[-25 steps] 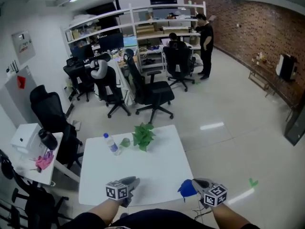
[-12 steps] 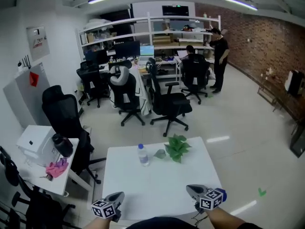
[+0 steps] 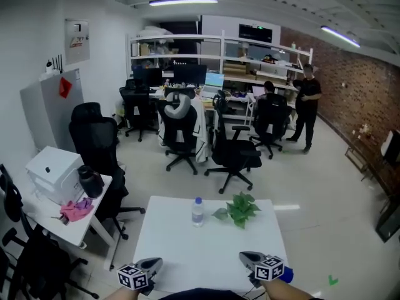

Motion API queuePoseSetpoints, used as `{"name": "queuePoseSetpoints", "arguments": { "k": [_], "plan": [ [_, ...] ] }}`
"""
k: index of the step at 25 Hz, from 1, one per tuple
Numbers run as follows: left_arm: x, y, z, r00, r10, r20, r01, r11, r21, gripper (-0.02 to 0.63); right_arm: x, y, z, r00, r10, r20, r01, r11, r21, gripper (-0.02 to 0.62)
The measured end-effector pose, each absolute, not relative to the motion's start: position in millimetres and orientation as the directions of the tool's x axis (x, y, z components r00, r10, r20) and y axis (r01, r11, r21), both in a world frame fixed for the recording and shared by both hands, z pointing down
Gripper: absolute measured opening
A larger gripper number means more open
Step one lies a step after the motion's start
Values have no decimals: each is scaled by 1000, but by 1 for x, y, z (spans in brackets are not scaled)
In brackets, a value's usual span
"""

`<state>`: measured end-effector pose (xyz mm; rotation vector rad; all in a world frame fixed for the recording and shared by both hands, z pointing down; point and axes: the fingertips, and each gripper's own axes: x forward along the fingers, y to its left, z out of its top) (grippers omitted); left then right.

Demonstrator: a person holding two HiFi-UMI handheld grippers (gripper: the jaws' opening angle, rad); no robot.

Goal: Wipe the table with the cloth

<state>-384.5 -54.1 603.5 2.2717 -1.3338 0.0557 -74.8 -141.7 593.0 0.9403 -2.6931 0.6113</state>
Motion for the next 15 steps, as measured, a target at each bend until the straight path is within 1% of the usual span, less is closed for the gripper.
{"name": "queuePoseSetpoints", "arguments": {
  "k": [15],
  "plan": [
    [-365, -93, 603, 534, -795, 289, -825, -414, 385, 0, -76, -162, 601, -773, -517, 368, -621, 736, -269, 9]
  ]
}}
